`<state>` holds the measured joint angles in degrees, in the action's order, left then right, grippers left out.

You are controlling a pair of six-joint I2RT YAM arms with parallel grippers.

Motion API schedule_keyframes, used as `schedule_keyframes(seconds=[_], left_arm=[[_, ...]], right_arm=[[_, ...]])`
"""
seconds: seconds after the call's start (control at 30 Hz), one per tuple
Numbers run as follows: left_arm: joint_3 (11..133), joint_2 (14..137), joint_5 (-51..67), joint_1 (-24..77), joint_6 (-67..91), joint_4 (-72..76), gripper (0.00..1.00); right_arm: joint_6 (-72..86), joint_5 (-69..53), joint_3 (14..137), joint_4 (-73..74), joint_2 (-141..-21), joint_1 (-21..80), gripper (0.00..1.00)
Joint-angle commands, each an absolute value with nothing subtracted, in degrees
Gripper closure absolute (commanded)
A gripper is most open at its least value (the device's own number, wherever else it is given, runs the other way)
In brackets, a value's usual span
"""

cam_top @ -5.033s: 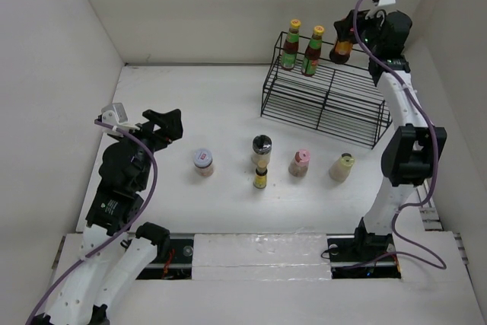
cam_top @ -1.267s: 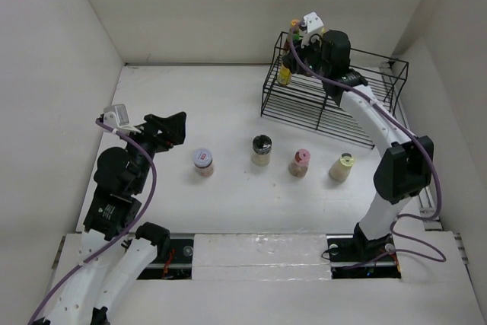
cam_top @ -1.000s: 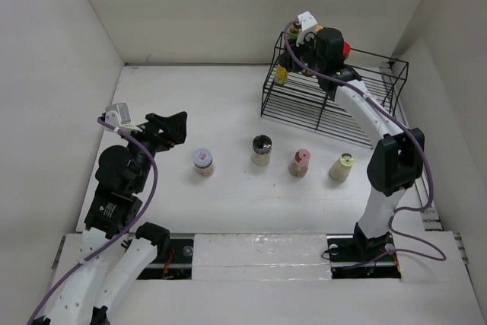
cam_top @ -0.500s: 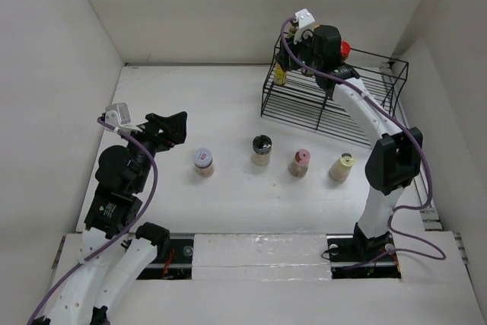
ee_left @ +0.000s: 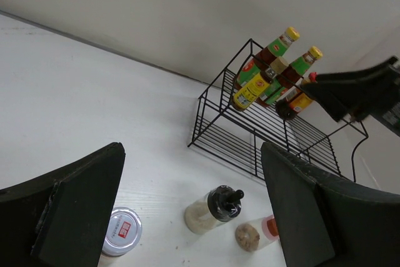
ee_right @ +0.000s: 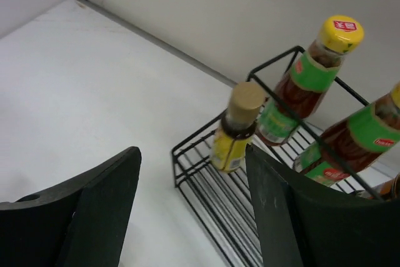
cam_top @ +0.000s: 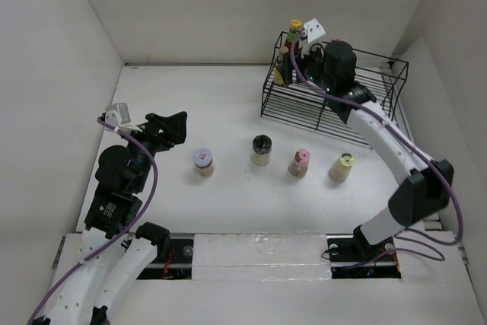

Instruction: Organize the condiment bottles

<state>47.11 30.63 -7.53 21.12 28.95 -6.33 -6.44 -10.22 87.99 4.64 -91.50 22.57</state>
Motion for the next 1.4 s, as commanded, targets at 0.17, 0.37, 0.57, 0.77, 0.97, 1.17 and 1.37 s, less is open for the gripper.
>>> schedule_keyframes(seconds=[0.17,0.37,0.57,0.77,0.97,1.17,1.37], left_arm=[[47.2,30.6,-6.6,20.8,28.1,-4.5,0.14],[47.2,31.1,-6.6,20.8,28.1,-4.5,0.14],[47.2,31.8,-6.6,20.8,28.1,-4.5,0.14],[47.2,31.8,-6.5,20.8,28.1,-4.5,0.14],[47.2,31.3,-7.0,20.8,27.6,-4.5,0.13],[47.2,32.0,-6.3,20.8,27.6,-4.5,0.13],[47.2,31.4,-6.3,20.8,27.6,-4.5,0.13]], right_arm=[[-6.6,-6.2,62.0,-4.2,-73.5,32.7,0.25],[-5.8,-5.7,52.3,-4.2,-71.8,41.1,0.01],[-3.3,-3.1,49.7,-4.9,-78.0,41.1,0.01],[-3.8,-3.6,52.7,-7.4,-85.6,40.6,0.01],[-3.8,-5.0,55.2,-9.3,-89.1,40.6,0.27],[-3.2,-5.0,54.0,-11.9,-85.6,40.6,0.54],[-2.5,-4.5,55.8,-11.9,-76.5,40.6,0.63]])
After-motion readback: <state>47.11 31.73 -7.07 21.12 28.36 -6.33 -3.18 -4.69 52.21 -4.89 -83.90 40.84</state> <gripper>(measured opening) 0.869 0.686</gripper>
